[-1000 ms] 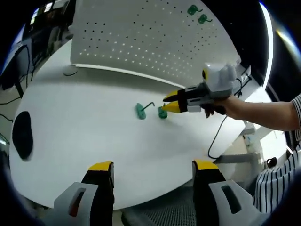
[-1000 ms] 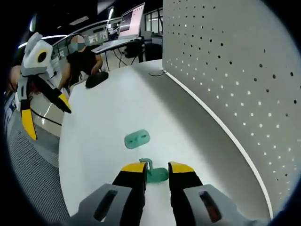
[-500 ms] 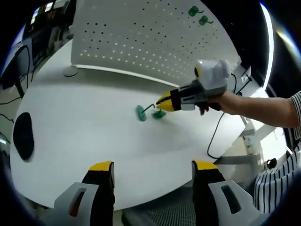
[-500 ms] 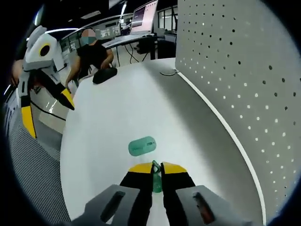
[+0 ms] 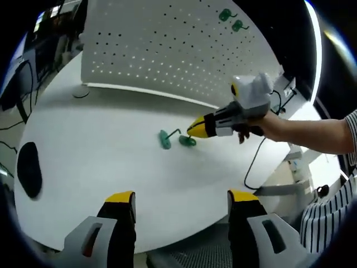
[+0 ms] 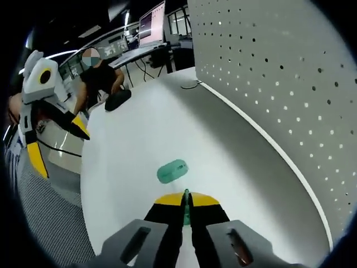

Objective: Insert the hook assembly into the mounting plate slot until the hook locks in place.

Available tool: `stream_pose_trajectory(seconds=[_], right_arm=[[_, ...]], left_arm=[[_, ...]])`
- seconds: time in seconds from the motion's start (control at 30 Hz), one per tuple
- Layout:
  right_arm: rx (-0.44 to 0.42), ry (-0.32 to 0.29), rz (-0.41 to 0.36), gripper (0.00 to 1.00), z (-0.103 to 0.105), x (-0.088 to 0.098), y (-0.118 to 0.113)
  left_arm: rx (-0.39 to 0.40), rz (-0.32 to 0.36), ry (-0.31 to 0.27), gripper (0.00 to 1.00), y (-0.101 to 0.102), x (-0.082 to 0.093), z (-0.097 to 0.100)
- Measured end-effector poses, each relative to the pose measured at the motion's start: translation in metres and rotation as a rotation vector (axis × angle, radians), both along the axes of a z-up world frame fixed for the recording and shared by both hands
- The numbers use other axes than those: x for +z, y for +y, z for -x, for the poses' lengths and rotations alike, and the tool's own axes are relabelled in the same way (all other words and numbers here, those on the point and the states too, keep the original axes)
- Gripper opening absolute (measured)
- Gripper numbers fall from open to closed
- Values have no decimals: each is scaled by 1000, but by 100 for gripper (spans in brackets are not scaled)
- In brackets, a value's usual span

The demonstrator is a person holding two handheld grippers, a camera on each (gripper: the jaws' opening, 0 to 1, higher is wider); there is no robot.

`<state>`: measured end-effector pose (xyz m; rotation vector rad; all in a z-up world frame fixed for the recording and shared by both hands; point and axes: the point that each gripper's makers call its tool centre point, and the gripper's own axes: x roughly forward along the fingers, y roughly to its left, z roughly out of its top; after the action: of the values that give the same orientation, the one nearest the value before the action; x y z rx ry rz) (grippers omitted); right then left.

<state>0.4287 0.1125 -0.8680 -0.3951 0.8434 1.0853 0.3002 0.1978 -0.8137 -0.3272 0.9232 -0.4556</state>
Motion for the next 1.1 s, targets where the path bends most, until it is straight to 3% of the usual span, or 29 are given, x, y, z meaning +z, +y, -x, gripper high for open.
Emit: stream_pose_trajectory(seconds=[0.2,0.4,0.7,0.9,1.1], right_arm=[[-68,0,-22,0,-1,9,-7],[-198,26,-52,0,-9,21,-19],[-253,-21,-80,0,-5,42,-29],[-347,-40,-130,0,-4,59,-41],[-477,-61,-228,0,-1,84,-51]], left_arm=[[-7,0,-10,68,-1,4,2],[-24,-3,-20,68,-5,10,3],[-45,-7,-59,68,-9,24,-5],[-66,-9,-87,67,-14,34,-12],[-82,-10,-111,66,-20,42,-21]])
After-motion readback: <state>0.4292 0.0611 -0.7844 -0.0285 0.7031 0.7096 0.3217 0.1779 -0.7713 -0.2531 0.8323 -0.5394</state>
